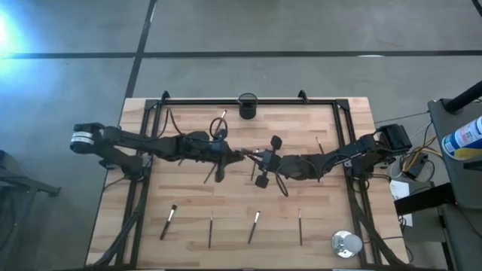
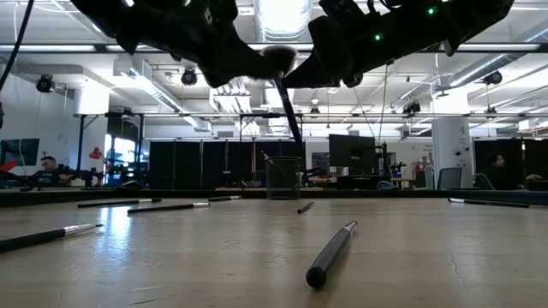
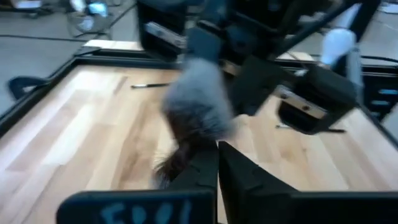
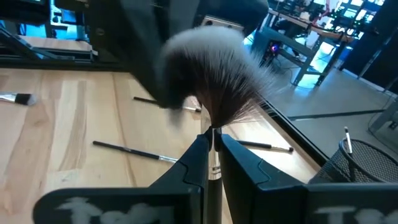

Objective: Put items in baskets/containers
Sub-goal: Put the black highlighter brush into the black pen holder

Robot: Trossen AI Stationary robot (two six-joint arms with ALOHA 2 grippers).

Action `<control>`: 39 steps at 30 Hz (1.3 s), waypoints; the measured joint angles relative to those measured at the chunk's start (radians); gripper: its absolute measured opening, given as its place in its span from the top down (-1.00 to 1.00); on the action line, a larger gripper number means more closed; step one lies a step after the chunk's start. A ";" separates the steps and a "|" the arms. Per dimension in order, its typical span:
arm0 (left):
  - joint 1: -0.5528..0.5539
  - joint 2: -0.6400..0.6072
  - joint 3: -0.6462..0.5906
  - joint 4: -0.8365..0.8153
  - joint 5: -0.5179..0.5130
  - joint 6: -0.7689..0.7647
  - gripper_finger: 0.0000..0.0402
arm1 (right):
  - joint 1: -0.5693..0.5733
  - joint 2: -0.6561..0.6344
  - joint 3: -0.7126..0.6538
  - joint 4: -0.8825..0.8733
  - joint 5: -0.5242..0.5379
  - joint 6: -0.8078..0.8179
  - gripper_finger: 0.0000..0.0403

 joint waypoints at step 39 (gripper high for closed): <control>-0.074 0.289 0.036 -0.165 -0.222 -0.503 0.37 | -0.039 -0.082 -0.144 -0.216 0.068 0.127 0.96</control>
